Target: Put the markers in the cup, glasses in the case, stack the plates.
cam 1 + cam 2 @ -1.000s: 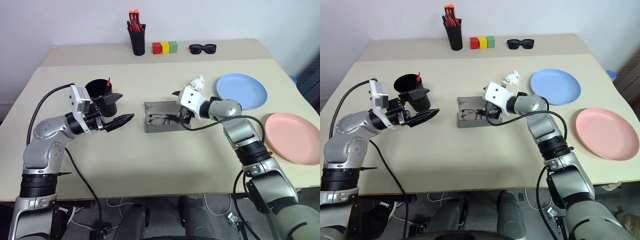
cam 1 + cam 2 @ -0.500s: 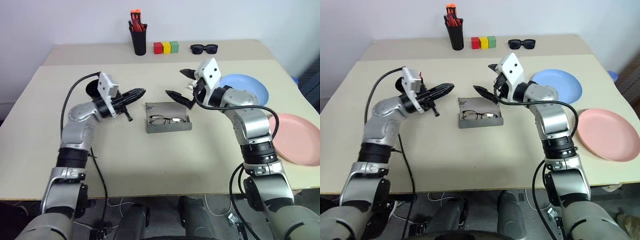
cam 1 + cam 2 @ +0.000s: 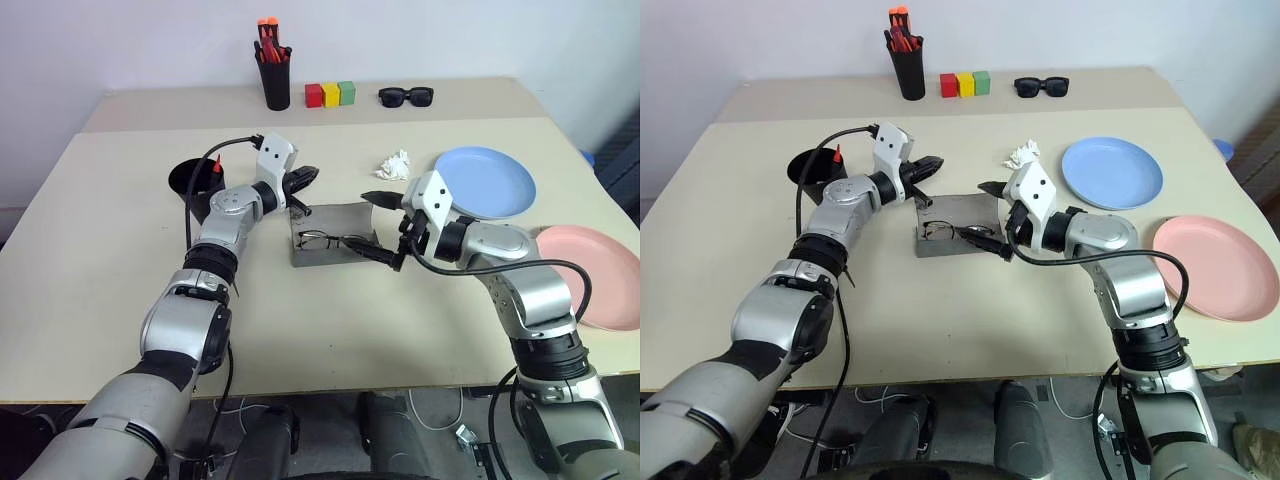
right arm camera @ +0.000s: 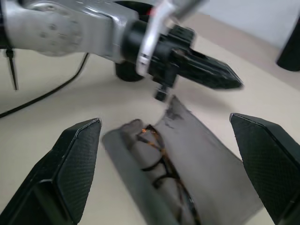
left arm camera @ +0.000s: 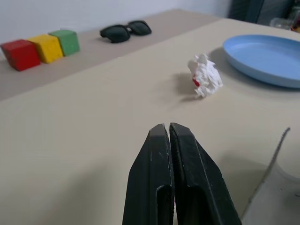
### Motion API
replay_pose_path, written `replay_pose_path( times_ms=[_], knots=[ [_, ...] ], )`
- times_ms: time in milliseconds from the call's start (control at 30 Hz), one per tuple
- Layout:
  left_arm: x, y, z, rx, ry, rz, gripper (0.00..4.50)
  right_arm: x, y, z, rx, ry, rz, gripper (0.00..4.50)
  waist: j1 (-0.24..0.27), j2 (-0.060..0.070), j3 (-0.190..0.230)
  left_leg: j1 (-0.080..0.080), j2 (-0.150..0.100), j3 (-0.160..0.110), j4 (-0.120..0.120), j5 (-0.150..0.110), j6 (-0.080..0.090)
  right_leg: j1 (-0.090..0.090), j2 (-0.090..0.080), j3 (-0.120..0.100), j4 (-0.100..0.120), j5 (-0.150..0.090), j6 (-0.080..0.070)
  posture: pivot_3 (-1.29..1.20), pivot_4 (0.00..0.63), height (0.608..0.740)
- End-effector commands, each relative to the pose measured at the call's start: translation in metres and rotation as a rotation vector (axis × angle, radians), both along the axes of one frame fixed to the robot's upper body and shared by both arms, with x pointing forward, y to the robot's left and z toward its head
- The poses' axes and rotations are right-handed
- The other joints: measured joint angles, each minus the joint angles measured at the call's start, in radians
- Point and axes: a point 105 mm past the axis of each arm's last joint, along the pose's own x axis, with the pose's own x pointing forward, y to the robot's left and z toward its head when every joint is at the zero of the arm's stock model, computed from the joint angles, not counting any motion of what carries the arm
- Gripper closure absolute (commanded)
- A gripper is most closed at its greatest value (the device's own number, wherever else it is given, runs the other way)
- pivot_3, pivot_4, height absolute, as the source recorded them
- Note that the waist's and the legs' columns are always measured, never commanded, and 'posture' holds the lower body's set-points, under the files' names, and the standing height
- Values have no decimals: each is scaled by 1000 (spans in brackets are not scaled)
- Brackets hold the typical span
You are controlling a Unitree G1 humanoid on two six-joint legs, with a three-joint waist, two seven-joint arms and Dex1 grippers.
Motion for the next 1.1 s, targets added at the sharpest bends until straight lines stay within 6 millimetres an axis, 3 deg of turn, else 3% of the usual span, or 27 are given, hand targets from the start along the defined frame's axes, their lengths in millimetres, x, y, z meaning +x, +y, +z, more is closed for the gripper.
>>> replay_pose_path(
  times_ms=[33, 133, 467, 600, 967, 1100],
  knots=[
    [3, -4, 10, 14, -7, -11, 4438, -17, 3, -15, -63, 37, 63, 0, 2, 0, 0, 0, 0, 0, 1, 0, 0, 0, 0, 0, 0, 0, 0, 0, 150, 740],
    [0, -10, 7, 26, 15, -47, 4438, -36, 6, -33, -88, 175, 130, 0, 4, -1, 0, -1, 0, -1, 1, 0, 0, 0, 0, 0, -1, 0, 0, 0, 150, 740],
    [-16, -23, -11, 51, 95, -203, 4438, -14, 15, -48, -45, 243, 1, 0, 3, -1, 0, -1, 0, -1, 2, 0, 0, 1, 0, 0, -2, 1, 1, 0, 150, 740],
    [-22, -26, -16, 67, 110, -250, 4438, -7, 10, -60, -116, 235, -33, 0, 4, 0, 0, -1, -1, -1, 2, 0, 0, 1, 0, 0, -2, 1, 1, 0, 150, 740],
    [-48, -39, -15, 45, 116, -400, 4438, 0, 10, -60, -102, 250, -67, 0, 3, 0, 0, 2, -1, -1, 2, 0, 0, 5, 0, 0, -2, 1, 2, 0, 150, 740],
    [-64, -41, -17, 56, 118, -450, 4438, 0, 3, -46, -39, 257, -74, 0, 4, 0, 0, 2, 0, -2, 2, 0, 0, 5, 0, 0, -2, 1, 1, 0, 150, 740]
  ],
)
